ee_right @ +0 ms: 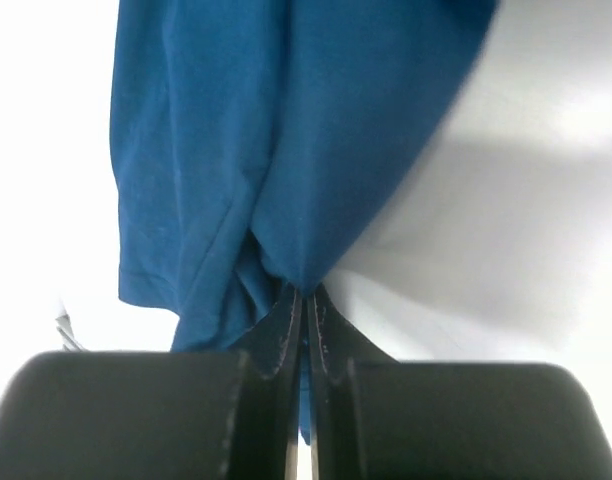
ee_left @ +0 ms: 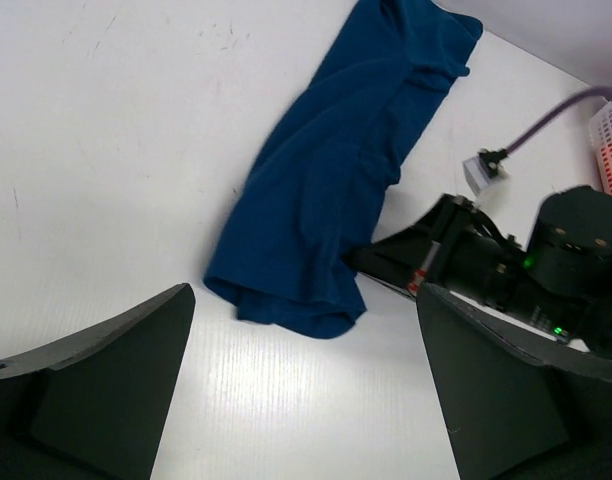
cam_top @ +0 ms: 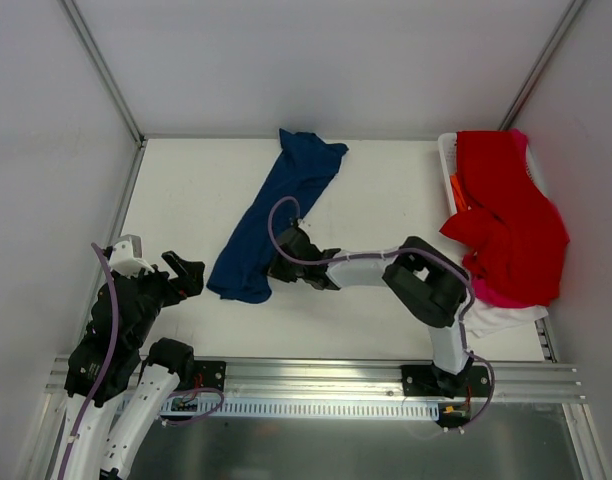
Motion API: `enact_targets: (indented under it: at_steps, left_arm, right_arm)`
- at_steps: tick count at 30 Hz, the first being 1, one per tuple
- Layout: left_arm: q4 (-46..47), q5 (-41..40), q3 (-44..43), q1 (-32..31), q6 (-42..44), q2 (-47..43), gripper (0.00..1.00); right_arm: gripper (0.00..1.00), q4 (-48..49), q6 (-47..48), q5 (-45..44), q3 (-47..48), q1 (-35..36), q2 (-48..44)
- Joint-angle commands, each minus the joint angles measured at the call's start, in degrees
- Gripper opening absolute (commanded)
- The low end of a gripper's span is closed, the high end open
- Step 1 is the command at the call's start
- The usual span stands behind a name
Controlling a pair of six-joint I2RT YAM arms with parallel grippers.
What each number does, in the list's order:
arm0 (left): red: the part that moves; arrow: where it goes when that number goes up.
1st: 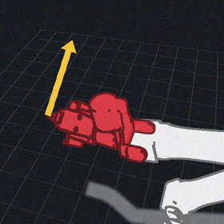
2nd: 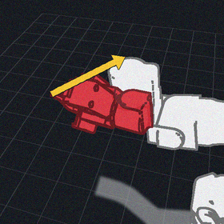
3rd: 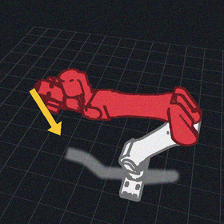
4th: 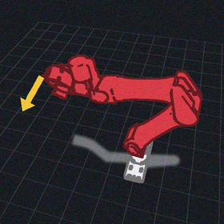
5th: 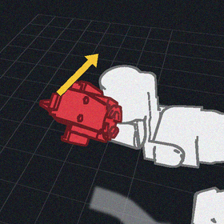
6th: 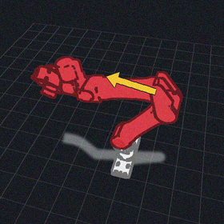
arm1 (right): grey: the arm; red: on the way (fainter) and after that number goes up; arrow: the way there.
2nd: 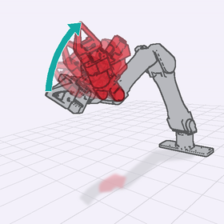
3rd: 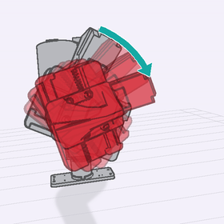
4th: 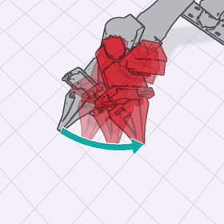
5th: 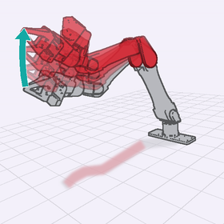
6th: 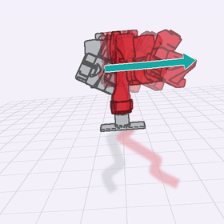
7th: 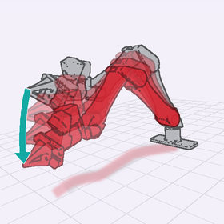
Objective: Fold and stack the t-shirts
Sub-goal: Rotate the tshirt 90 degrees
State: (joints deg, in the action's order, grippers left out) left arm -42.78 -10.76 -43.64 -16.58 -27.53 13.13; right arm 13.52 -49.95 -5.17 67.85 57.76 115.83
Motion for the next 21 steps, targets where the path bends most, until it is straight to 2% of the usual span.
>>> enact_targets:
  at_steps: [1, 7, 15, 19, 21]
  left_arm:
    - [0.7, 1.4, -0.1, -0.6, 0.3, 0.8, 0.95]
    - [2.6, 7.0, 0.0, -0.6, 0.5, 4.9, 0.92]
    - [8.5, 22.8, 2.1, -0.6, -3.8, 11.7, 0.86]
    - [12.9, 29.1, 5.0, -0.8, -3.7, 17.3, 0.88]
    - [16.3, 31.8, 5.5, -1.4, -3.5, 19.9, 0.93]
  right_arm:
    - [0.00, 0.9, 1.7, -4.7, -7.2, -0.3, -8.9]
    - [0.00, -5.8, 1.5, -10.3, -19.0, 0.4, -21.9]
    - [0.00, -17.5, -1.2, -20.5, -30.1, 1.3, -38.4]
    - [0.00, -20.7, -2.1, -22.8, -33.2, 1.7, -44.5]
    - [0.00, -24.5, -2.5, -24.8, -32.5, 2.5, -46.3]
